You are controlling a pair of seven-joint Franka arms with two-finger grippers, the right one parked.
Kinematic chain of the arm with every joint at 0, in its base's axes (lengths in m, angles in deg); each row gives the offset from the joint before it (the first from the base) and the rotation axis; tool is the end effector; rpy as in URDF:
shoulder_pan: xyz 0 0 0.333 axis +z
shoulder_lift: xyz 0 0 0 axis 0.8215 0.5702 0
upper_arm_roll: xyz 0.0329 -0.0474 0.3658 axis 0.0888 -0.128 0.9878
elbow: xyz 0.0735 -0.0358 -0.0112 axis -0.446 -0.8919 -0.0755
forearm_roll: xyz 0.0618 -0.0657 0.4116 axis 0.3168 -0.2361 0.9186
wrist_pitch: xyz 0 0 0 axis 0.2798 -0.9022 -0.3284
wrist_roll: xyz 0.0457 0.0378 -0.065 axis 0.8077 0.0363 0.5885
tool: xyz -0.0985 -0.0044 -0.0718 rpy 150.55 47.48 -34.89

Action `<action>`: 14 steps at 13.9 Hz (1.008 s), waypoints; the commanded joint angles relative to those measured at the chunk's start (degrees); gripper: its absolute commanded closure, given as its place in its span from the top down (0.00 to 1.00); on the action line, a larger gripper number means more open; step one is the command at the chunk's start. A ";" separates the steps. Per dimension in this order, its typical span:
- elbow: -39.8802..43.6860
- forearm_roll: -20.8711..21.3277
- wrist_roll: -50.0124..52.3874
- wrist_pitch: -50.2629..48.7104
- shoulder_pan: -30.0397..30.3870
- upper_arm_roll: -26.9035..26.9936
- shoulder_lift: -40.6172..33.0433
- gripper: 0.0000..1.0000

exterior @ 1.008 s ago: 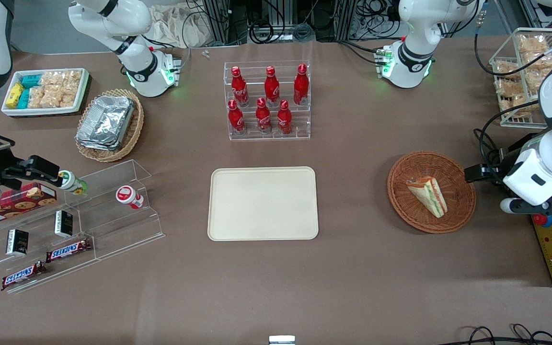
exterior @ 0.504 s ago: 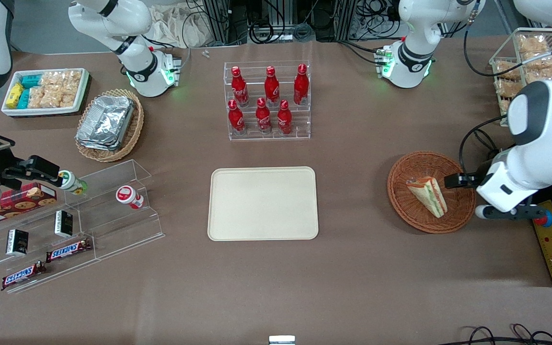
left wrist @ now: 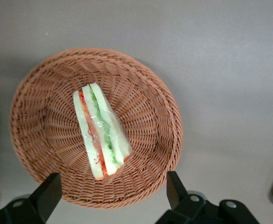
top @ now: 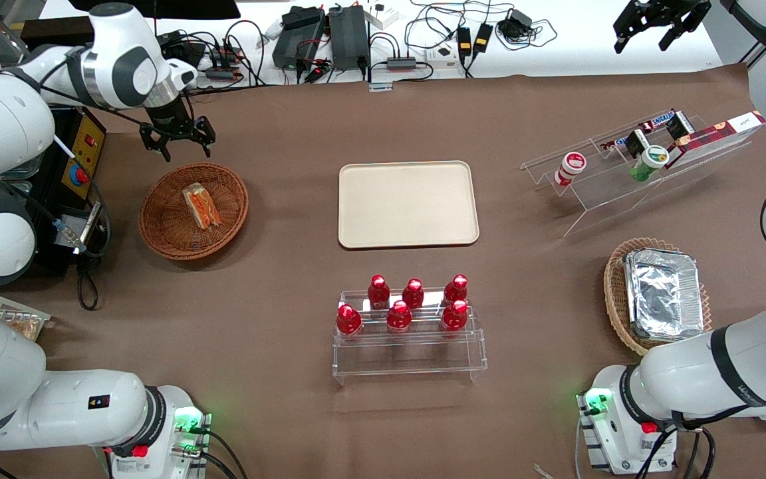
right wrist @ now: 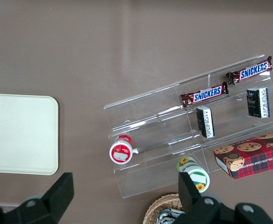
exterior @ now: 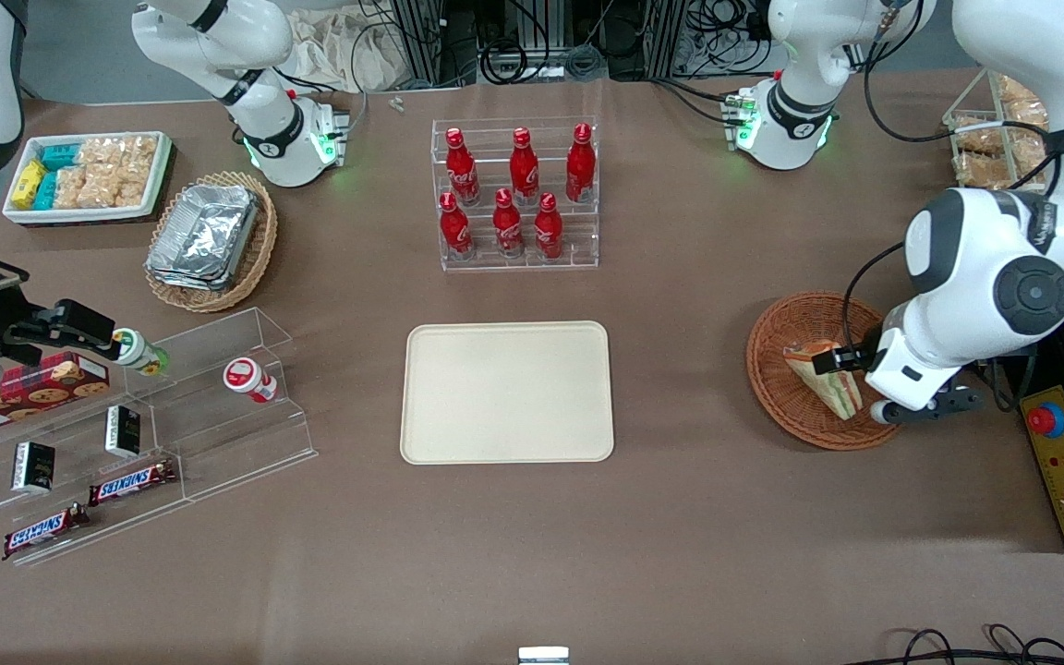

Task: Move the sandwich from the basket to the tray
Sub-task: 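Lower the open left gripper over the wrapped sandwich in the basket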

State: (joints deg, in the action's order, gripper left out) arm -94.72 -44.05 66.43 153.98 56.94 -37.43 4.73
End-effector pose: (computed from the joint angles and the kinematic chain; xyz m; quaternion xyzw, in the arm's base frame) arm 0.6257 -0.0683 0.3836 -0.9933 -0.0954 0.0642 0.0053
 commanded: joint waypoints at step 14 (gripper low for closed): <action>-14.08 -0.54 6.15 19.20 0.14 0.91 2.65 0.91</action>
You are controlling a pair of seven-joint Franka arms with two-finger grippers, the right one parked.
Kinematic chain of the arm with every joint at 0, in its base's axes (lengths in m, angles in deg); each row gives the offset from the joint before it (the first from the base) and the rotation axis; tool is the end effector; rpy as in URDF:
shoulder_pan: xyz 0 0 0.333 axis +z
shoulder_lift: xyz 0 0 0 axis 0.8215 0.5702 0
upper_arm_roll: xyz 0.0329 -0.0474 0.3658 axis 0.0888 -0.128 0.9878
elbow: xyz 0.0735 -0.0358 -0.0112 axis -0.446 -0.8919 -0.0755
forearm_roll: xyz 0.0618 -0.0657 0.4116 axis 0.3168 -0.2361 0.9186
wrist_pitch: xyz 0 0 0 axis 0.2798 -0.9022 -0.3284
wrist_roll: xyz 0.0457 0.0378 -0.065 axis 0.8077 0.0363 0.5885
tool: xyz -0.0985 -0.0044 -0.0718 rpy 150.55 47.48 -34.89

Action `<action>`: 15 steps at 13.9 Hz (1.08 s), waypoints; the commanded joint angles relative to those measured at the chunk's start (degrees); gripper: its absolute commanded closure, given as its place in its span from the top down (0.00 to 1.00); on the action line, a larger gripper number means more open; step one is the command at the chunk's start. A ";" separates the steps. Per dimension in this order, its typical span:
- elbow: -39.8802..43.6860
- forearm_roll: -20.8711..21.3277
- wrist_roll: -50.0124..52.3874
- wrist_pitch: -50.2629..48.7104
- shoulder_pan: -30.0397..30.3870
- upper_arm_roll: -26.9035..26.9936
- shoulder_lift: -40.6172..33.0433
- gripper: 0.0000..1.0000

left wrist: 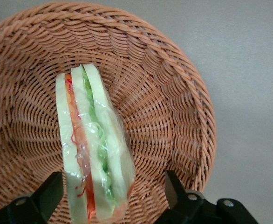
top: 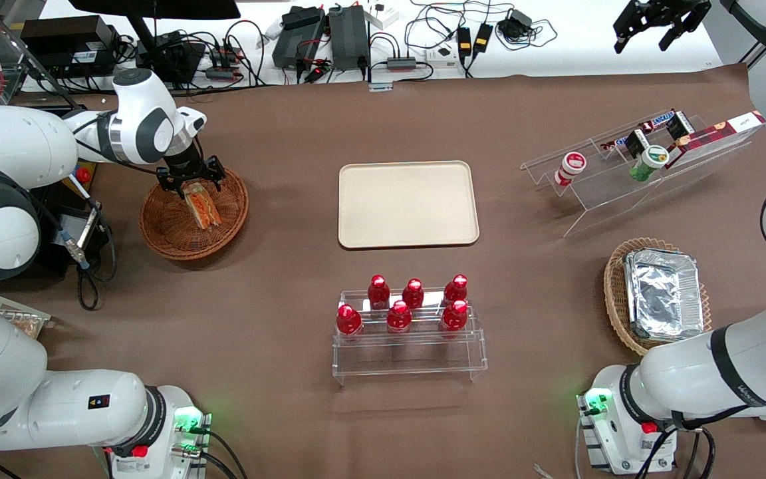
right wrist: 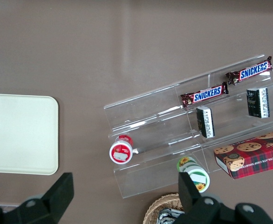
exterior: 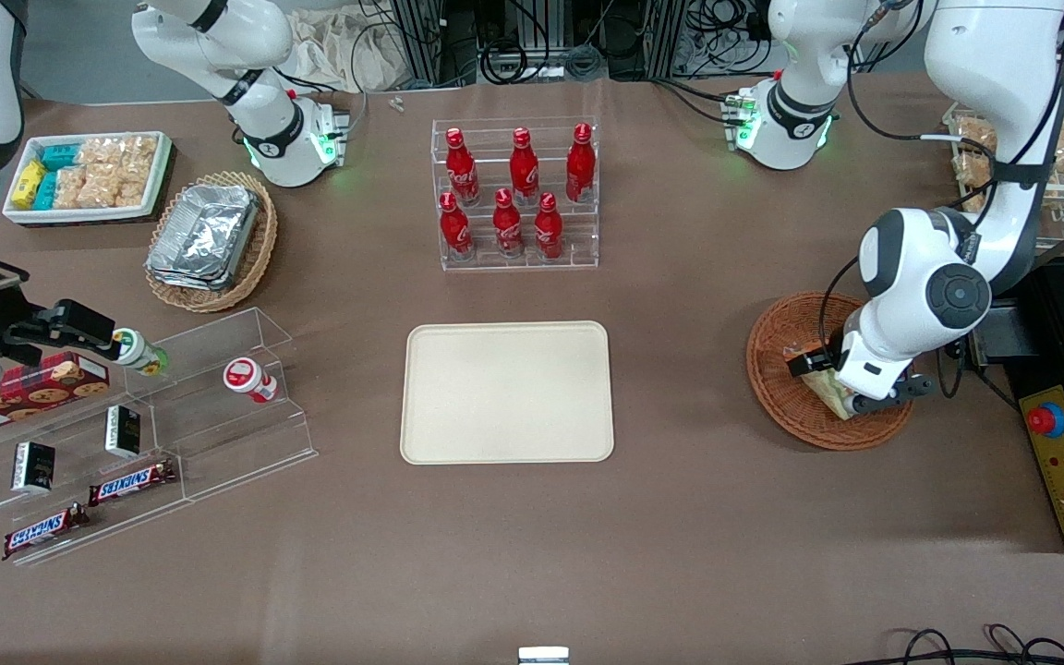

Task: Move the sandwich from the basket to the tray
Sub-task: 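Lower the open left gripper over the wrapped sandwich in the basket, then close the left gripper on the sandwich and lift it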

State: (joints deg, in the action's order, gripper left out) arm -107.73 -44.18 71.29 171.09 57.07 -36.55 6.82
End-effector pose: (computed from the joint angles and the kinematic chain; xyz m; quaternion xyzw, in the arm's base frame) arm 0.5889 -0.0576 0.2835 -0.9882 -0.1456 0.0479 0.0002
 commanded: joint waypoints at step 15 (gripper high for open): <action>19.20 -3.56 2.52 -27.93 -0.96 -4.11 -2.86 0.00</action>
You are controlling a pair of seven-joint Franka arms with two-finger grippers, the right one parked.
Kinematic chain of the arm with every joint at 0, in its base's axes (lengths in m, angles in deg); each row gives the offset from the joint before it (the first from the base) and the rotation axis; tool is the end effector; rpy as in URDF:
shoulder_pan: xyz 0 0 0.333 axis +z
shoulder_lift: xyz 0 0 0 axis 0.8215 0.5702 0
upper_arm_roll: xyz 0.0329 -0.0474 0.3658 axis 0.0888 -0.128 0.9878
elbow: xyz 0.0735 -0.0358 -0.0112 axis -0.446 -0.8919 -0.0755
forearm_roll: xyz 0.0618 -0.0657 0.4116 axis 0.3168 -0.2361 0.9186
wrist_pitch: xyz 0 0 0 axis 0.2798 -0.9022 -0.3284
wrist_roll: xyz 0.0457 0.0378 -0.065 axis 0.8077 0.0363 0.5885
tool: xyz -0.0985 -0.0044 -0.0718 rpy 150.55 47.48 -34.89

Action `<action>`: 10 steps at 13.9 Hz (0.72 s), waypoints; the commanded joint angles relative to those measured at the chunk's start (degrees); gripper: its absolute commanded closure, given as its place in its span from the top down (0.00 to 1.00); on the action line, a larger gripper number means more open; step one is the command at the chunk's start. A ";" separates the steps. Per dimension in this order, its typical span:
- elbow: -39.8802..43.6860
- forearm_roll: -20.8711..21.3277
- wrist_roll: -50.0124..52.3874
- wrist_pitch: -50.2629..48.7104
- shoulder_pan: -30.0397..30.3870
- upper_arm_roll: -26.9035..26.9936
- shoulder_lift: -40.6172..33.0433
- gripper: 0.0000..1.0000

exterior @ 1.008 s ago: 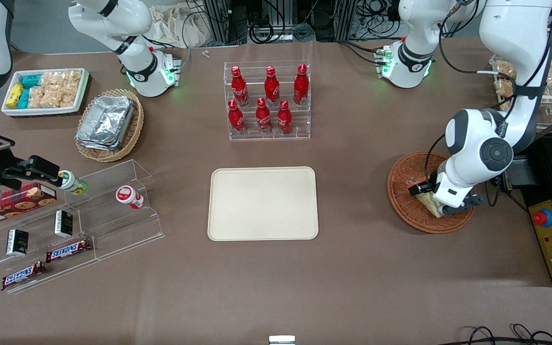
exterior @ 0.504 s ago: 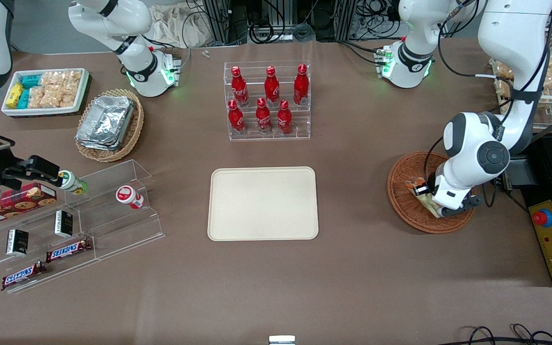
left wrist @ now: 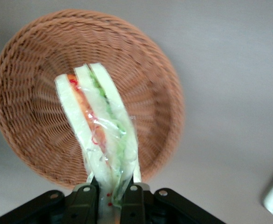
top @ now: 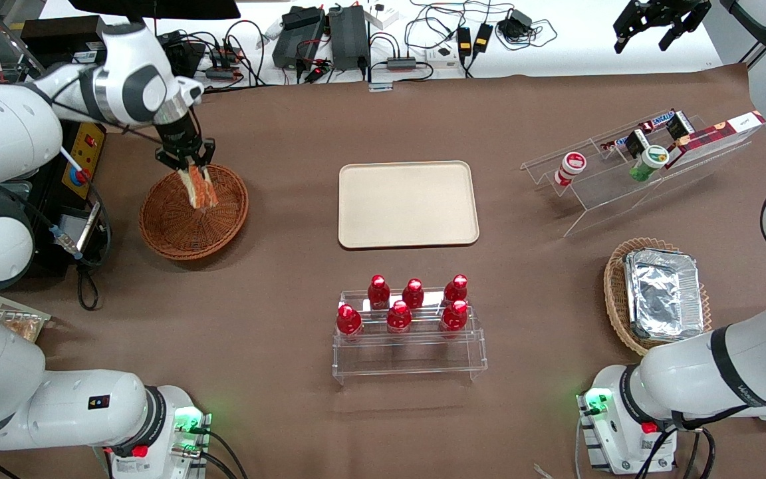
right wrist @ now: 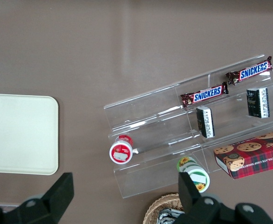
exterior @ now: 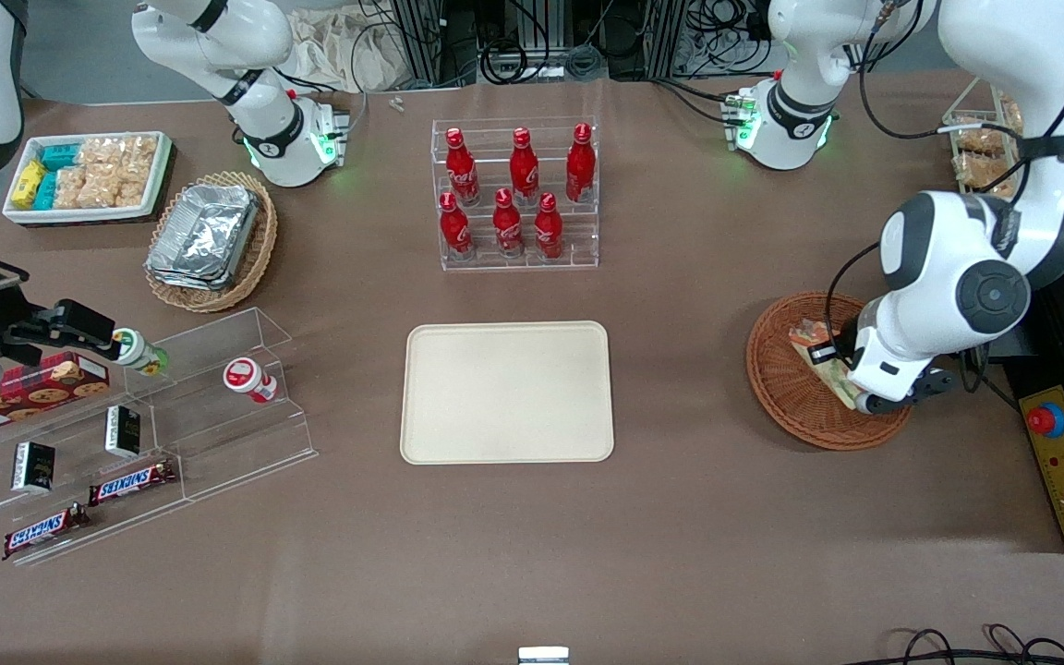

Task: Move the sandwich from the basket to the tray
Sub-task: 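Carry the sandwich with the left gripper over to the cream tray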

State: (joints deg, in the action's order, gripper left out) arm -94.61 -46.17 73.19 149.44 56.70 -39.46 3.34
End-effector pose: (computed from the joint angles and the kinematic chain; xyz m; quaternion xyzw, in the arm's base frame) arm 0.6108 -0.0934 0.3949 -0.9854 -0.1420 0.0939 0.0005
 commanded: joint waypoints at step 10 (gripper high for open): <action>19.35 -0.70 -0.87 -12.73 -3.91 -17.36 6.40 0.10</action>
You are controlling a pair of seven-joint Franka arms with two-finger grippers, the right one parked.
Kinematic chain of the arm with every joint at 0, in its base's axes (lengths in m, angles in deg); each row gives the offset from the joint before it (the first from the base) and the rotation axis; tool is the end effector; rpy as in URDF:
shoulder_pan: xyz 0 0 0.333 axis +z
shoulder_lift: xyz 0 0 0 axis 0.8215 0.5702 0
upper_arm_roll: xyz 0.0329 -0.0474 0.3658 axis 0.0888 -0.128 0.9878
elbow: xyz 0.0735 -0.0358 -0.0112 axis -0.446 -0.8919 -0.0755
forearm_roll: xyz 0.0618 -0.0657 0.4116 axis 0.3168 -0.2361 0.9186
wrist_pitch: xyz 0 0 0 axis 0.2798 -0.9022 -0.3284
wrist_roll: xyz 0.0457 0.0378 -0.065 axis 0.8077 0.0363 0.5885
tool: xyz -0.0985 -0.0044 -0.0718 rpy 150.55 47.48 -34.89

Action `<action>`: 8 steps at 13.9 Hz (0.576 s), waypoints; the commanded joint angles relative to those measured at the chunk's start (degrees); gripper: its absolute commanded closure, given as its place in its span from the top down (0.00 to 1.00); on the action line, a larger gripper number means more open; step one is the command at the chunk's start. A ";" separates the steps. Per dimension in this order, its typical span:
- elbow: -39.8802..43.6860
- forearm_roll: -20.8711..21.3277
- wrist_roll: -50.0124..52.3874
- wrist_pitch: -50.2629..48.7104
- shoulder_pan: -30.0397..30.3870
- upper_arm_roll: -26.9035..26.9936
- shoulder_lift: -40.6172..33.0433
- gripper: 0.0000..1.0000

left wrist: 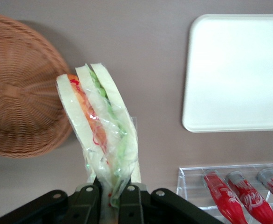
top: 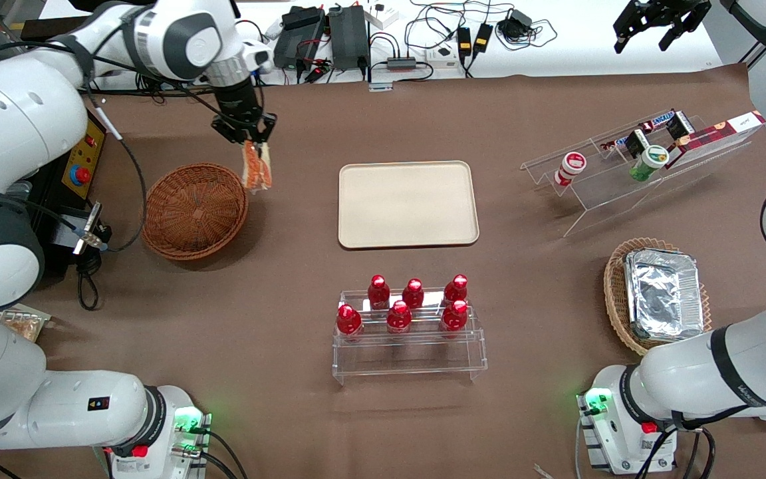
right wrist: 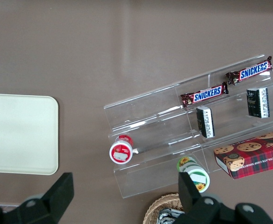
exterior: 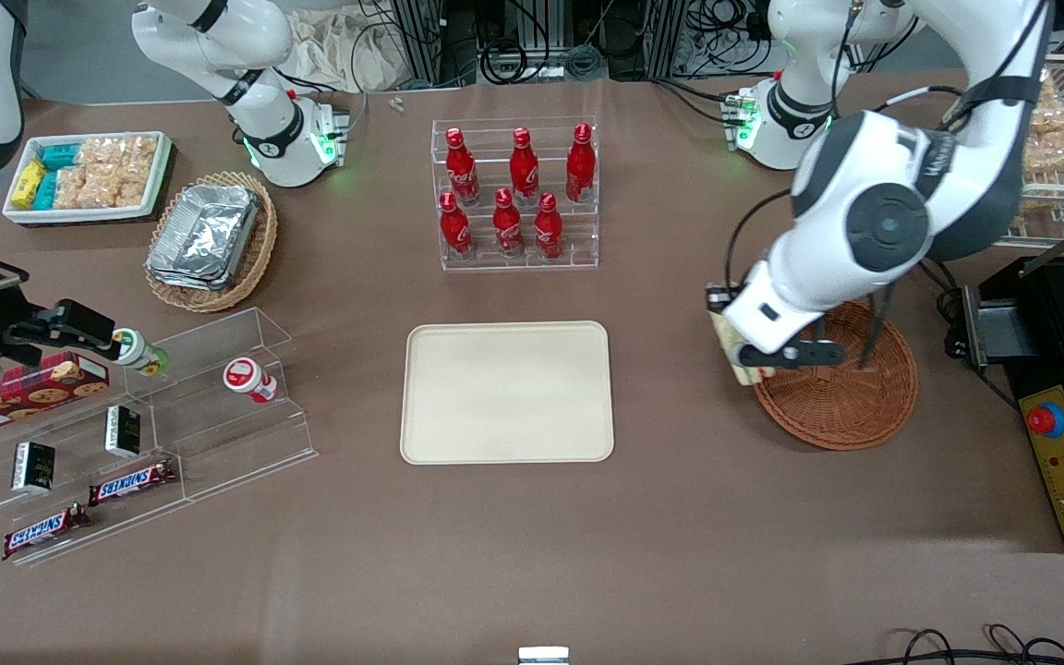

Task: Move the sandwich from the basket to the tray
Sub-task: 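Carry the sandwich with the left gripper over to the cream tray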

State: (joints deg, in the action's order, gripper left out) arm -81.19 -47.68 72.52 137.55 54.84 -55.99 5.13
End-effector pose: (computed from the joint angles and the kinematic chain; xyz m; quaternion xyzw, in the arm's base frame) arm 0.5829 -0.2794 0.4863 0.9936 -0.0203 -0.1060 0.0337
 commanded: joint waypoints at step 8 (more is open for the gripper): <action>7.27 4.06 -0.82 10.30 -12.08 -0.92 15.08 0.00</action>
State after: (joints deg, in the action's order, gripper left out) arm -76.16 -44.68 72.46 145.76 44.01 -56.89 16.54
